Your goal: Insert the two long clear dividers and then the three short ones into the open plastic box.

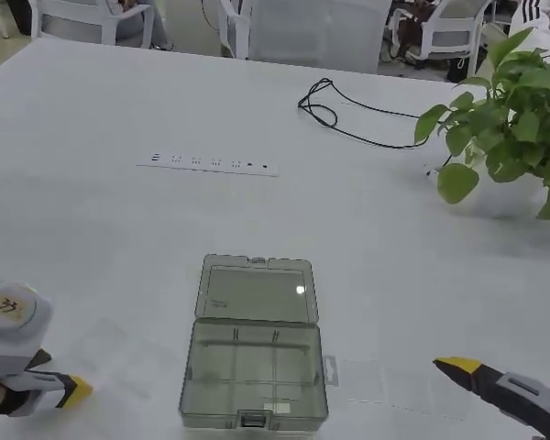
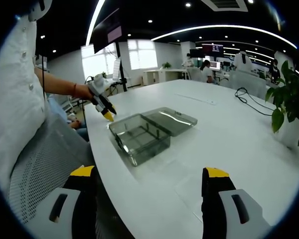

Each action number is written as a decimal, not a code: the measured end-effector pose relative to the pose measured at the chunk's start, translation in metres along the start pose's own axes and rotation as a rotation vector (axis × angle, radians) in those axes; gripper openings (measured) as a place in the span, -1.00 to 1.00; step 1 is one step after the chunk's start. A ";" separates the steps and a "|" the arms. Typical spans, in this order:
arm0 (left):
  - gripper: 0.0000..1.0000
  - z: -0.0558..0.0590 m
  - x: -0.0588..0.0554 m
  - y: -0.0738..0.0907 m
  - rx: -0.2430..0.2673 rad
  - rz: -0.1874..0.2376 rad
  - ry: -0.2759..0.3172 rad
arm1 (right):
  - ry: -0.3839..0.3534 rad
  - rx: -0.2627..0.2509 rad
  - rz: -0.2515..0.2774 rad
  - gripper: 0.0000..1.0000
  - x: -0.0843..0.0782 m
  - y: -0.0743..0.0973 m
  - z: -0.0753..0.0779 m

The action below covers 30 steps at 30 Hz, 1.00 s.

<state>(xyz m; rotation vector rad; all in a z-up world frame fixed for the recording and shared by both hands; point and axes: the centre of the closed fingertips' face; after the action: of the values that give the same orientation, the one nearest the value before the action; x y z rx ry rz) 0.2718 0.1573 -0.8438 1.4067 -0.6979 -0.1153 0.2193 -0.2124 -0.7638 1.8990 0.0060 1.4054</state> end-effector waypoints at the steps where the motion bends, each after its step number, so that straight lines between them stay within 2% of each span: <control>1: -0.19 0.000 0.000 0.000 0.000 -0.009 0.001 | -0.001 -0.001 0.001 0.74 0.000 0.000 0.000; 14: -0.25 -0.004 0.000 -0.001 -0.003 -0.117 0.001 | -0.003 -0.002 0.006 0.73 0.001 0.000 0.000; 19: -0.35 -0.005 -0.001 0.000 0.001 -0.135 0.009 | -0.002 -0.005 0.006 0.73 0.001 0.001 0.001; 30: -0.36 -0.006 -0.002 0.000 0.000 -0.164 0.016 | 0.000 -0.005 0.003 0.72 0.000 0.000 0.001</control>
<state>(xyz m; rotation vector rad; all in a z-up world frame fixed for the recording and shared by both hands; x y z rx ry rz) 0.2735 0.1632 -0.8443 1.4620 -0.5686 -0.2324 0.2200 -0.2125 -0.7636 1.8954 0.0001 1.4062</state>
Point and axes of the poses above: the centre of the closed fingertips' face, and the gripper's own axes: y roughly backward along the fingers, z roughly to its right, x roughly out of its top, and after that the axes turned 6 degrees about -z, right-handed
